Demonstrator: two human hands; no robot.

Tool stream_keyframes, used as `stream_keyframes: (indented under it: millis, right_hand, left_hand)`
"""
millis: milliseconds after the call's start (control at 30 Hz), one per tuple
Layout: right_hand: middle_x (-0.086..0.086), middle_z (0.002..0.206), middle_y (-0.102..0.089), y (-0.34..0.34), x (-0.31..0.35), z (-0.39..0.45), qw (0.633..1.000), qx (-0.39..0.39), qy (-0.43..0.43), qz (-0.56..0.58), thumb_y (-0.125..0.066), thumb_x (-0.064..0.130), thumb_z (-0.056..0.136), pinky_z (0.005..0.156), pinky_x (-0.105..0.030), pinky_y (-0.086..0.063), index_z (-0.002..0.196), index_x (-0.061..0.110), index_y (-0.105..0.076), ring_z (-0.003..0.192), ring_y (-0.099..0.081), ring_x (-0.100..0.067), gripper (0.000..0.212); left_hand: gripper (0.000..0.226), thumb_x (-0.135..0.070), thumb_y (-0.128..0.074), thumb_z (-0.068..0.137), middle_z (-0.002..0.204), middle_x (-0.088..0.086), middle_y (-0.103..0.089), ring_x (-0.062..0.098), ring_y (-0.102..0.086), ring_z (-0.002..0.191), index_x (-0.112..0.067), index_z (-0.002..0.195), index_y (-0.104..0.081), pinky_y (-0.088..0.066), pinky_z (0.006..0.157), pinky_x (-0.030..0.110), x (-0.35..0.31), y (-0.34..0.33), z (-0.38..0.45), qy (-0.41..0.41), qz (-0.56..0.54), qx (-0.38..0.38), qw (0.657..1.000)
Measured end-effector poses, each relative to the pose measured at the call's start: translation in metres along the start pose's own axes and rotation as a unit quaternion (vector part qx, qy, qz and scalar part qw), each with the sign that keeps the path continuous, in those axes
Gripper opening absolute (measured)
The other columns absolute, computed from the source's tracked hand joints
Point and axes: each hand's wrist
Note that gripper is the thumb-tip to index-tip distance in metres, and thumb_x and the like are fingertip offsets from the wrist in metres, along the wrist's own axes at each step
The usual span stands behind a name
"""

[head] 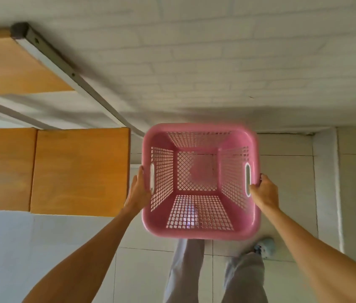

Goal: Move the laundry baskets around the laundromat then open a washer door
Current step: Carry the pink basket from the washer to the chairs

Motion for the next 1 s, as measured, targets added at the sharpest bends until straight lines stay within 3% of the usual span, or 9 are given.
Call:
stream_keyframes:
  millis: [133, 333, 433, 533, 600, 667, 767, 867, 1000]
  right_hand:
    - [-0.01, 0.088, -0.063, -0.018, 0.013, 0.018, 0.999, -0.003, 0.028, -0.023, -0.052, 0.001, 0.093, 0.054, -0.032, -0.055, 0.112, 0.001, -0.057, 0.063, -0.063, -0.024, 0.02]
    - [-0.015, 0.096, -0.068, -0.027, 0.013, 0.047, 0.999, 0.003, 0.007, -0.047, -0.052, -0.002, 0.09, 0.064, -0.046, -0.062, 0.115, 0.009, -0.054, 0.074, -0.07, -0.032, 0.026]
    - [-0.016, 0.103, -0.065, -0.02, 0.023, 0.049, 0.996, 0.062, 0.001, -0.066, -0.05, -0.004, 0.089, 0.059, -0.039, -0.059, 0.125, 0.01, -0.042, 0.079, -0.068, -0.033, 0.04]
    - [-0.014, 0.12, -0.06, -0.008, 0.036, 0.036, 0.992, 0.101, 0.007, -0.074, -0.057, 0.006, 0.086, 0.067, -0.039, -0.059, 0.138, 0.016, -0.029, 0.092, -0.067, -0.035, 0.061]
    - [-0.013, 0.131, -0.056, 0.009, 0.048, 0.014, 0.991, 0.107, 0.029, -0.071, -0.06, 0.015, 0.088, 0.059, -0.033, -0.058, 0.145, 0.019, -0.025, 0.091, -0.068, -0.031, 0.067]
    - [-0.013, 0.141, -0.049, 0.034, 0.068, -0.027, 0.989, 0.12, 0.054, -0.072, -0.056, 0.024, 0.093, 0.07, -0.035, -0.06, 0.15, 0.021, -0.023, 0.1, -0.067, -0.031, 0.066]
    - [-0.014, 0.152, -0.035, 0.083, 0.09, -0.1, 0.987, 0.107, 0.073, -0.091, -0.043, 0.029, 0.102, 0.09, -0.033, -0.044, 0.151, 0.012, -0.025, 0.128, -0.051, -0.035, 0.055]
    - [-0.014, 0.158, -0.027, 0.125, 0.087, -0.163, 0.987, 0.084, 0.075, -0.113, -0.038, 0.036, 0.102, 0.11, -0.045, -0.035, 0.151, 0.008, -0.026, 0.141, -0.035, -0.033, 0.057]
    - [-0.013, 0.159, -0.026, 0.178, 0.046, -0.238, 0.993, 0.041, 0.042, -0.101, -0.034, 0.042, 0.101, 0.114, -0.053, -0.029, 0.152, 0.012, -0.026, 0.144, -0.029, -0.034, 0.059]
  left_hand:
    - [0.096, -0.078, -0.059, 0.077, 0.128, -0.006, -0.063, 0.026, -0.067, 0.11, -0.03, 0.153, -0.024, -0.06, 0.083, 0.051, -0.003, 0.012, 0.014, -0.023, -0.011, 0.008, 1.0]
    - [0.074, -0.015, -0.078, 0.084, 0.117, -0.011, -0.061, -0.01, -0.063, 0.103, -0.018, 0.146, -0.037, -0.056, 0.063, 0.011, -0.026, 0.026, 0.029, -0.046, -0.02, 0.026, 0.998]
    - [0.08, -0.009, -0.078, 0.082, 0.123, -0.002, -0.06, 0.003, -0.065, 0.104, -0.022, 0.147, -0.033, -0.063, 0.07, 0.025, -0.028, 0.029, 0.038, -0.057, -0.003, 0.043, 0.997]
    - [0.078, -0.027, -0.078, 0.082, 0.127, 0.0, -0.06, 0.019, -0.064, 0.114, -0.029, 0.145, -0.033, -0.062, 0.082, 0.049, -0.037, 0.04, 0.033, -0.058, 0.018, 0.052, 0.997]
    - [0.078, -0.039, -0.075, 0.08, 0.132, 0.002, -0.058, 0.024, -0.061, 0.12, -0.031, 0.145, -0.033, -0.057, 0.088, 0.058, -0.057, 0.055, 0.019, -0.055, 0.037, 0.058, 0.996]
    - [0.075, -0.038, -0.073, 0.083, 0.138, 0.007, -0.054, 0.027, -0.055, 0.127, -0.028, 0.146, -0.033, -0.052, 0.097, 0.059, -0.097, 0.08, -0.012, -0.052, 0.06, 0.073, 0.994]
    - [0.075, -0.031, -0.071, 0.088, 0.149, 0.014, -0.045, 0.031, -0.044, 0.136, -0.015, 0.15, -0.032, -0.044, 0.104, 0.055, -0.156, 0.12, -0.056, -0.059, 0.11, 0.092, 0.988]
    - [0.086, -0.06, -0.062, 0.08, 0.152, 0.009, -0.043, 0.03, -0.045, 0.138, -0.021, 0.15, -0.03, -0.043, 0.107, 0.058, -0.193, 0.145, -0.091, -0.106, 0.186, 0.101, 0.972]
    - [0.089, -0.054, -0.061, 0.083, 0.163, 0.014, -0.026, 0.039, -0.032, 0.146, -0.018, 0.155, -0.022, -0.032, 0.114, 0.063, -0.262, 0.153, -0.154, -0.2, 0.313, 0.127, 0.92]
Point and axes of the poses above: each hand's wrist, its own z-axis towards the middle knuckle, its own y-axis out of the back of the hand, x = y × z
